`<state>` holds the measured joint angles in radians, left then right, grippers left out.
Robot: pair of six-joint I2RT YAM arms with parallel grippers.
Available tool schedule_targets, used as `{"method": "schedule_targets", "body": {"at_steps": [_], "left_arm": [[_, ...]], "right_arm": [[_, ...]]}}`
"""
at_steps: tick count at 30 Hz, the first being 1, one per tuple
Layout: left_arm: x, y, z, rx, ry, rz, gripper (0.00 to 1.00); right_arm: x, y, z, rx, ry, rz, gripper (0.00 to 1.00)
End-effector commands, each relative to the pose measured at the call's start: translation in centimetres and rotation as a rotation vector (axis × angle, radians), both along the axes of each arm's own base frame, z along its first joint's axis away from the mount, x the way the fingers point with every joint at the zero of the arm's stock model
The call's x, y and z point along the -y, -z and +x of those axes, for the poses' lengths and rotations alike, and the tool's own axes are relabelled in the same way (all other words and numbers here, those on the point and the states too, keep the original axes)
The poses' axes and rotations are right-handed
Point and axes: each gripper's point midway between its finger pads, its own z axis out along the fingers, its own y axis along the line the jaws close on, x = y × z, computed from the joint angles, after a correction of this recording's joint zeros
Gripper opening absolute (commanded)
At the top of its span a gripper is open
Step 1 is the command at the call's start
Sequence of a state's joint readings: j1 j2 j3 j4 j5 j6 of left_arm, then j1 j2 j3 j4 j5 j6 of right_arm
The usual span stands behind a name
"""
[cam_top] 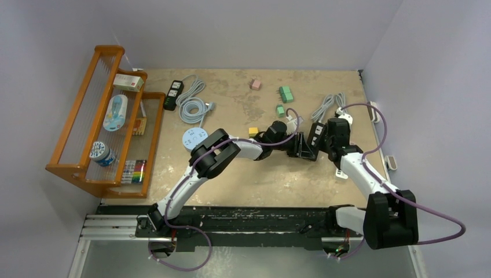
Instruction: Pull the plug off the socket
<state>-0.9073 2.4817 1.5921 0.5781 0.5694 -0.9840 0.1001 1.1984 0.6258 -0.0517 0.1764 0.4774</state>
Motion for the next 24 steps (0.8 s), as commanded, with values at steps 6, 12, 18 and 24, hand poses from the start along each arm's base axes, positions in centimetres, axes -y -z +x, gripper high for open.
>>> {"method": "schedule_targets", "body": {"at_steps": [6, 12, 18, 24], "left_arm": [[-2.2, 9.2, 0.0, -0.117, -0.071, 0.201, 0.00], [-2.1, 8.7, 2.2, -0.136, -0.113, 0.203, 0.00], [-0.9, 7.9, 5.4, -0.060, -0.127, 0.305, 0.00], [1.1, 7.4, 11.3, -0.092, -0.200, 0.225, 0.00]], "right_arm": [[2.0, -10.2, 1.4, 0.253, 0.060, -0.112, 0.00], [1.6, -13.1, 2.0, 0.357, 0.085, -0.053, 0.00], [0.7, -15.2, 3.4, 0.457, 0.060, -0.005, 0.00], [0.0, -15.7, 4.2, 0.463, 0.024, 0.001, 0.00]]}}
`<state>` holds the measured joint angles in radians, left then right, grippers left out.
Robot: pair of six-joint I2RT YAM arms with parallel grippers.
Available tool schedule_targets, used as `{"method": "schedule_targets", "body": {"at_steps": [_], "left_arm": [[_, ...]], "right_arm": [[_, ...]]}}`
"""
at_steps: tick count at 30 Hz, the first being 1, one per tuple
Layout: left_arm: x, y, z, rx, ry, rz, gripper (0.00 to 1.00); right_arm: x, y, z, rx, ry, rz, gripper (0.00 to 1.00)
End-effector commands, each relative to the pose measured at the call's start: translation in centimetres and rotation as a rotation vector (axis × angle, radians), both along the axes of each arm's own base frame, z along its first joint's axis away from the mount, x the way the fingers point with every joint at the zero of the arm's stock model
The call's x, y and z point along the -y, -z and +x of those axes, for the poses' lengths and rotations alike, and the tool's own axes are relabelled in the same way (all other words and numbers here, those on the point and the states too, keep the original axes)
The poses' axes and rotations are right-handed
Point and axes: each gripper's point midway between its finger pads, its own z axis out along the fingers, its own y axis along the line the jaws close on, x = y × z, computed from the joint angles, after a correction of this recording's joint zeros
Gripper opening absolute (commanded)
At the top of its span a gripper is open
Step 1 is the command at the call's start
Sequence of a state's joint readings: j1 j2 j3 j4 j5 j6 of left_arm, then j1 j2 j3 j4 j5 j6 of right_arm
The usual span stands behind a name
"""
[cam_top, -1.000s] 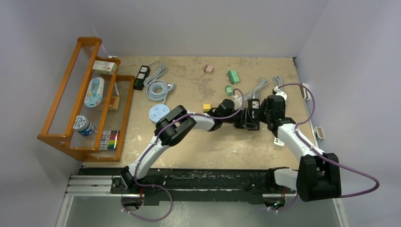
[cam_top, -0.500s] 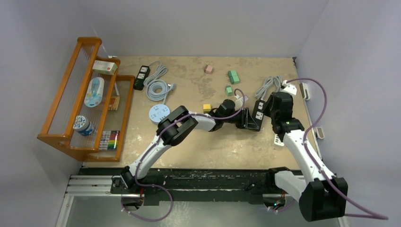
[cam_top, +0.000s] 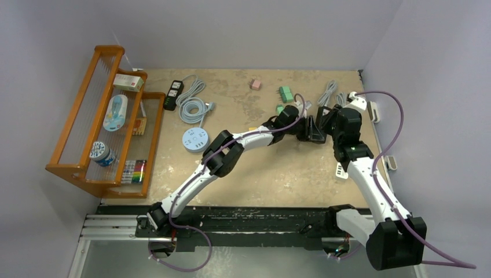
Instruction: Pull the plug off the socket
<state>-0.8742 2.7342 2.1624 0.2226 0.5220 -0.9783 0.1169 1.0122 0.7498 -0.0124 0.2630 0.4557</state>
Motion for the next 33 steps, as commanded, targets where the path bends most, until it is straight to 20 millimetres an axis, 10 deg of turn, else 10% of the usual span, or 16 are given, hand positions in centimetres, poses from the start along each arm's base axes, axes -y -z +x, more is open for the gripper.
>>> {"method": "schedule_targets", "body": {"at_steps": [1, 8, 15, 24, 28, 33], "left_arm": [[-3.2, 7.9, 5.1, -0.086, -0.139, 0.179, 0.01], [-4.1, 3.6, 5.3, 0.081, -0.155, 0.183, 0.64], [-5.6, -0.8, -0.3, 0.212, -0.167, 0.149, 0.74], [-11.7, -10.4, -1.2, 0.390, -0.248, 0.234, 0.78], [-16.7, -13.5, 0.2, 0.412, -0.321, 0.275, 0.79], [-29.3, -15.2, 6.3, 0.292, -0.725, 0.279, 0.80]], "right_arm": [[-0.8, -3.7, 1.4, 0.117, -0.031, 0.021, 0.00], [-0.4, -4.0, 1.2, 0.123, -0.018, 0.009, 0.00], [0.5, -5.6, 1.1, 0.222, 0.042, 0.020, 0.00], [-0.5, -6.0, 3.7, 0.283, 0.004, 0.034, 0.00], [-2.3, -5.2, 5.6, 0.262, -0.064, 0.053, 0.00], [-5.7, -4.9, 8.2, 0.269, -0.205, 0.045, 0.00]]}}
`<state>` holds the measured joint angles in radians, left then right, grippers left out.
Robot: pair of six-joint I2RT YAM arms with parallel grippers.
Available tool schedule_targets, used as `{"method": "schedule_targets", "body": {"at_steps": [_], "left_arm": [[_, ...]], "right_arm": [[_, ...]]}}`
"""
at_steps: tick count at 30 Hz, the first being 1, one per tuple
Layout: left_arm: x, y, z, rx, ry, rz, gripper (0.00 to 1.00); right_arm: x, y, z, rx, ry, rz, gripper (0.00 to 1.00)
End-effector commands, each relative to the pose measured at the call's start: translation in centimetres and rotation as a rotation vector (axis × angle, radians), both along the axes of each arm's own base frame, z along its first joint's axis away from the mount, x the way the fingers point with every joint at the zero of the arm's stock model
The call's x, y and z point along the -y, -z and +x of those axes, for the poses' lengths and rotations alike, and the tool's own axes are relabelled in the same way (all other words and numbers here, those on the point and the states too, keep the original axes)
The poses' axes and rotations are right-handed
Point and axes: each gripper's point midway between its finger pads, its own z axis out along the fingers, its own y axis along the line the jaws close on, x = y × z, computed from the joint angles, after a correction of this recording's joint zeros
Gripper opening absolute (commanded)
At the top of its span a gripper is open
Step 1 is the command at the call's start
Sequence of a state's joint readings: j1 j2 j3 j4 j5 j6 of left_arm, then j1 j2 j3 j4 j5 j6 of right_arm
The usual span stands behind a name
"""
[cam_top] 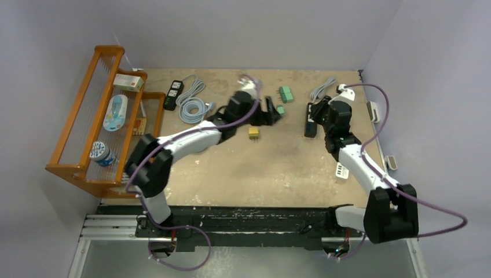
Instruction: Pull the plug off the socket
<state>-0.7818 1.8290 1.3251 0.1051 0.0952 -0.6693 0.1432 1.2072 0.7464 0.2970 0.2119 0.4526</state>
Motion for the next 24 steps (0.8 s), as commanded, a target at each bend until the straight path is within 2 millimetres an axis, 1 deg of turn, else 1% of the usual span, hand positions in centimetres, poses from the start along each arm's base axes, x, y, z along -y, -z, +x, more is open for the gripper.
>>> {"method": "schedule_targets", "body": {"at_steps": [1, 2, 3, 4, 6, 8, 9, 10, 11, 14, 15, 18, 20, 21, 22, 24], "left_arm": [[-13.7, -0.9, 6.6, -0.040, -0.450, -0.065, 0.81], [-15.7, -0.4, 6.9, -0.051, -0.517, -0.066, 0.81], [-18.1, 0.4, 7.3, -0.060, -0.595, -0.052, 0.81], [-20.4, 0.9, 7.6, -0.064, -0.669, -0.035, 0.81], [-22.4, 1.6, 7.4, -0.079, -0.728, -0.026, 0.82], [-23.0, 2.0, 7.2, -0.089, -0.740, -0.028, 0.82], [-23.0, 2.2, 7.2, -0.095, -0.739, -0.027, 0.82], [-22.8, 2.4, 7.1, -0.102, -0.733, -0.027, 0.82], [-22.7, 2.6, 7.1, -0.108, -0.729, -0.029, 0.82], [-22.6, 2.7, 7.1, -0.109, -0.723, -0.036, 0.82], [-22.7, 2.5, 7.0, -0.104, -0.725, -0.040, 0.82], [-23.4, 1.8, 6.8, -0.082, -0.744, -0.044, 0.82], [-23.7, 1.7, 6.5, -0.076, -0.750, -0.040, 0.83], [-23.7, 1.8, 6.5, -0.075, -0.751, -0.039, 0.83], [-23.6, 1.9, 6.5, -0.077, -0.747, -0.040, 0.83], [-23.4, 2.3, 6.4, -0.085, -0.740, -0.047, 0.83]], "right_arm": [[-4.1, -5.1, 3.9, 0.159, -0.169, 0.020, 0.00], [-5.1, -4.1, 4.7, 0.132, -0.218, 0.024, 0.00], [-6.4, -4.6, 5.9, 0.129, -0.269, 0.032, 0.00], [-8.1, -3.2, 7.2, 0.083, -0.333, 0.042, 0.00], [-11.4, -2.0, 9.3, 0.032, -0.444, 0.036, 0.00], [-14.8, -1.1, 11.3, -0.002, -0.546, 0.040, 0.00], [-16.3, -0.3, 12.4, -0.021, -0.594, 0.053, 0.00], [-17.6, 0.2, 13.3, -0.031, -0.640, 0.072, 0.00], [-18.7, 1.2, 14.4, -0.044, -0.674, 0.100, 0.00], [-21.1, 3.8, 17.3, -0.062, -0.724, 0.159, 0.00], [-21.9, 4.2, 18.0, -0.060, -0.742, 0.167, 0.00], [-24.3, 5.3, 19.3, -0.057, -0.795, 0.174, 0.01], [-25.7, 5.8, 19.7, -0.064, -0.848, 0.186, 0.09], [-26.3, 7.1, 19.8, -0.091, -0.874, 0.196, 0.14], [-26.7, 7.6, 19.9, -0.103, -0.888, 0.196, 0.22], [-27.2, 7.7, 20.2, -0.109, -0.896, 0.186, 0.41]]}}
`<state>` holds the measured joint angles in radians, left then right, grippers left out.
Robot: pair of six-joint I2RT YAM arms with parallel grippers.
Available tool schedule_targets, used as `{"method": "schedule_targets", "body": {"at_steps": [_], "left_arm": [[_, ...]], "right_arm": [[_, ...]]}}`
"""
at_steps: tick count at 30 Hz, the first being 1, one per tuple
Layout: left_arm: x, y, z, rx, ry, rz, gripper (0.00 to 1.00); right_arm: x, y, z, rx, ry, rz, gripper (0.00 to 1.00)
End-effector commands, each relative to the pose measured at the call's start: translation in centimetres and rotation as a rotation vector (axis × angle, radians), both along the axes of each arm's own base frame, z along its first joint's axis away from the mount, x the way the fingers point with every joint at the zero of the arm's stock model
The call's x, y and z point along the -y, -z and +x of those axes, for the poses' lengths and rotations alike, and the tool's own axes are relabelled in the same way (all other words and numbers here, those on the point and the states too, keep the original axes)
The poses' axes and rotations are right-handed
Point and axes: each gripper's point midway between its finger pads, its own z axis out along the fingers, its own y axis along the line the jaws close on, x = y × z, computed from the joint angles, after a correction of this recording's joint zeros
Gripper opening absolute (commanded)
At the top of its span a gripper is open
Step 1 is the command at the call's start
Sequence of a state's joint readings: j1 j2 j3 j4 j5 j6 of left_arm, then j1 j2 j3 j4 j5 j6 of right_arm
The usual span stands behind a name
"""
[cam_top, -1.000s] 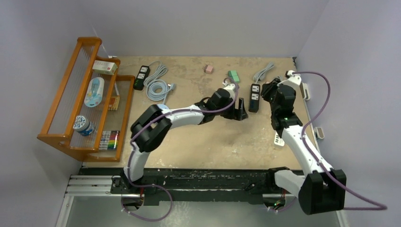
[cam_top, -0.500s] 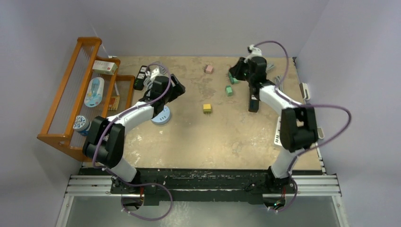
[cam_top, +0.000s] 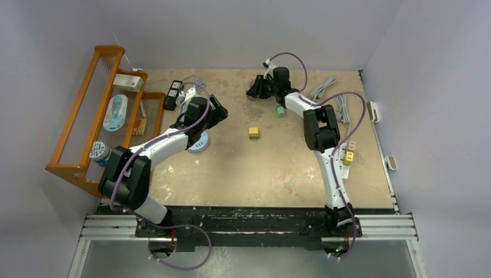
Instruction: Pull the plug off the socket
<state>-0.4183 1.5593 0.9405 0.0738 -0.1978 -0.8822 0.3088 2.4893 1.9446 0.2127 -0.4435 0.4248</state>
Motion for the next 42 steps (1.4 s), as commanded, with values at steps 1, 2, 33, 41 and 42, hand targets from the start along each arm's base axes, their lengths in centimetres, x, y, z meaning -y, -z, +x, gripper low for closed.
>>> {"method": "schedule_targets", "body": {"at_steps": [1, 2, 33, 41, 42], "left_arm": [[0.0, -2.4, 0.7, 0.083, -0.020, -0.057, 0.83], [0.1, -2.4, 0.7, 0.086, -0.016, -0.063, 0.83], [6.9, -2.0, -1.4, 0.123, 0.271, -0.077, 0.84], [7.3, -1.8, -2.1, 0.117, 0.291, -0.081, 0.84], [7.3, -1.7, -2.1, 0.117, 0.293, -0.081, 0.84]], "right_arm": [[-2.5, -5.7, 0.5, 0.096, -0.100, 0.053, 0.51], [-2.6, -6.0, 0.5, 0.109, -0.102, 0.054, 0.64], [38.5, -5.5, -29.8, -0.298, 1.186, -0.437, 0.99], [40.1, -2.8, -29.9, -0.345, 1.285, -0.467, 0.94], [40.2, -2.5, -29.7, -0.349, 1.281, -0.466, 0.94]]}}
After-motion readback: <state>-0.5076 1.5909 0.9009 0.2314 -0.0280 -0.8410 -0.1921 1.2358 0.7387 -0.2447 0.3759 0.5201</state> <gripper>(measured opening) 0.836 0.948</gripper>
